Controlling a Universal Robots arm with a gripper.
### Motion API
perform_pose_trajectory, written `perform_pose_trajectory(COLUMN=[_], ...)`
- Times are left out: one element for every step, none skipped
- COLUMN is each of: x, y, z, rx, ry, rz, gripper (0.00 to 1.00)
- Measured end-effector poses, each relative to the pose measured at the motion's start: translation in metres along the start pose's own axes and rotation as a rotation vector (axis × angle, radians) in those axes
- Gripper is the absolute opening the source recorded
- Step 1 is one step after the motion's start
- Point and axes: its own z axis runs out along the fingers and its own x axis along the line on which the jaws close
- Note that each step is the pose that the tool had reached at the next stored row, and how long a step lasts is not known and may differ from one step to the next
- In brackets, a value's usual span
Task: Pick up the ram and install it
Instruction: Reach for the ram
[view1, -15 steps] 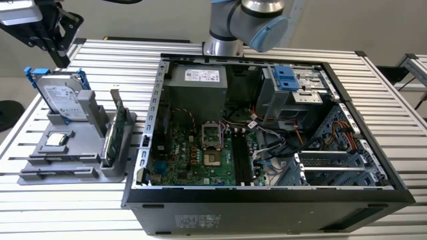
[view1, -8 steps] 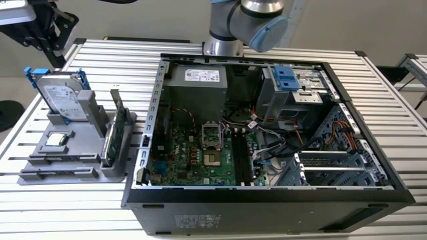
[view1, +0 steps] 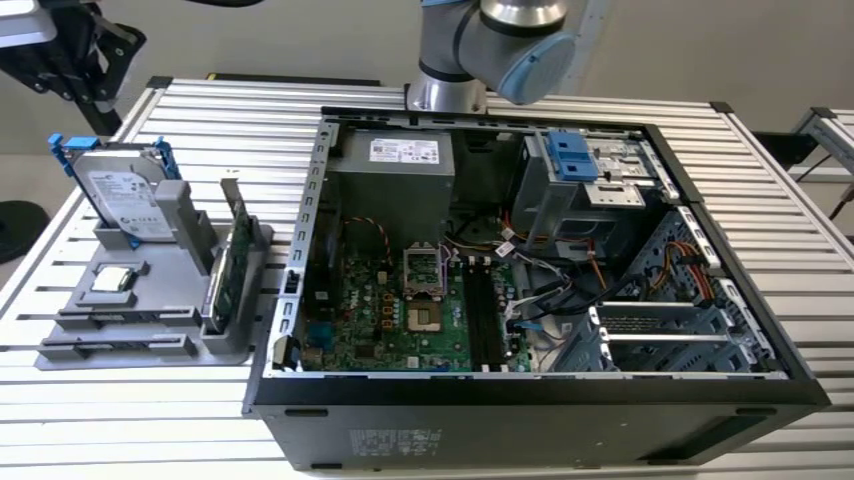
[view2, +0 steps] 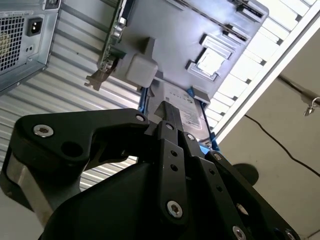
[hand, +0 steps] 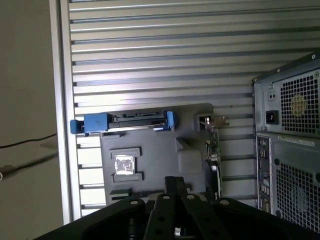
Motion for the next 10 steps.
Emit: perform_pose_trajectory(x=[0.0008,0.0014,0.002,0.0028,0.0034,0.004,0.0046,0.005,0.0055,0.0062], y=[-0.0001,-0.0001,-0.0002,-0.0003,-0.0005,-0.0006,-0.0006,-0.0007,-0.0007,-0.0007], z=[0.0,0.0,0.0001,0.0001,0.0002,0.0003,0.0003,0.0004,0.0003,0.0003], rx=[0.0,0.0,0.0,0.0,-0.0001,-0.0001,-0.0002,-0.0003,-0.0003,-0.0004], ry=[0.0,0.0,0.0004,0.0006,0.0009,0.0013,0.0018,0.0024,0.003,0.0033], rz=[0.0,0.0,-0.001,-0.004,-0.01,-0.02,-0.03,-0.043,-0.055,-0.061], gripper=[0.0,0.0,0.0,0.0,0.0,0.0,0.0,0.0,0.0,0.0])
